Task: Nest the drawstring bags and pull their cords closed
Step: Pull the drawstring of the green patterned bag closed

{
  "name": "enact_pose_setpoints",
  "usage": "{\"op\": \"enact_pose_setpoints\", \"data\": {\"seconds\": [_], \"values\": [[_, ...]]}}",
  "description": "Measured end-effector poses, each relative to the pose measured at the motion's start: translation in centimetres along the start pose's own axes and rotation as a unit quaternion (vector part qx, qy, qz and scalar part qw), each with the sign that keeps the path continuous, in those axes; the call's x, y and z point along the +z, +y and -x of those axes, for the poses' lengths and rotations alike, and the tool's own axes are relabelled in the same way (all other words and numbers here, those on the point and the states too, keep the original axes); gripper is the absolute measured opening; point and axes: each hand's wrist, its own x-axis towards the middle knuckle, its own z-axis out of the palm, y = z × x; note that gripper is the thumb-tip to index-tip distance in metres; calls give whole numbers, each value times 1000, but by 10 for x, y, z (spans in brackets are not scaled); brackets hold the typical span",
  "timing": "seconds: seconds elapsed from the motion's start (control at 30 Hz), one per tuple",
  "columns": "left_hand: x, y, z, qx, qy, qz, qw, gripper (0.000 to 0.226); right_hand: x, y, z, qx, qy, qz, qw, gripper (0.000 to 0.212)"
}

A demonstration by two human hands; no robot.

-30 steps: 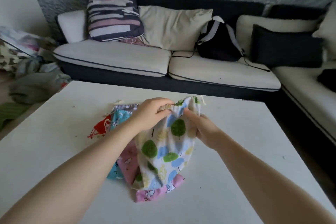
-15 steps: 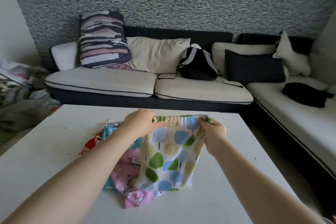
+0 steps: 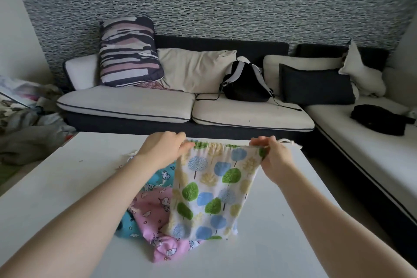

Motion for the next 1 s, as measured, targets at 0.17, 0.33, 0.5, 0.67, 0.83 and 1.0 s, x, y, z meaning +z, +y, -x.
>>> {"op": "enact_pose_setpoints", "data": {"seconds": [0.17, 0.33, 0.5, 0.67, 0.83, 1.0], "values": [[13, -3, 2, -128, 8, 218, 967, 43, -8, 3, -6, 54, -1, -271, 961, 41], [8, 10, -5, -306, 9, 856, 416, 48, -2, 1, 4, 29, -20, -324, 945, 42], [9, 23, -6, -218, 58, 958, 177, 48, -3, -10, 13, -8, -80, -189, 979, 42], [8, 27, -10, -257, 106, 934, 224, 47, 0, -25, 17, -78, -59, 31, 995, 40], [29, -13, 8, -416, 177, 835, 313, 43, -28, -24, 21, -99, 90, 232, 963, 29], [8, 12, 5, -287, 78, 756, 583, 41, 3, -17, 34, -129, 12, 362, 923, 39]]}}
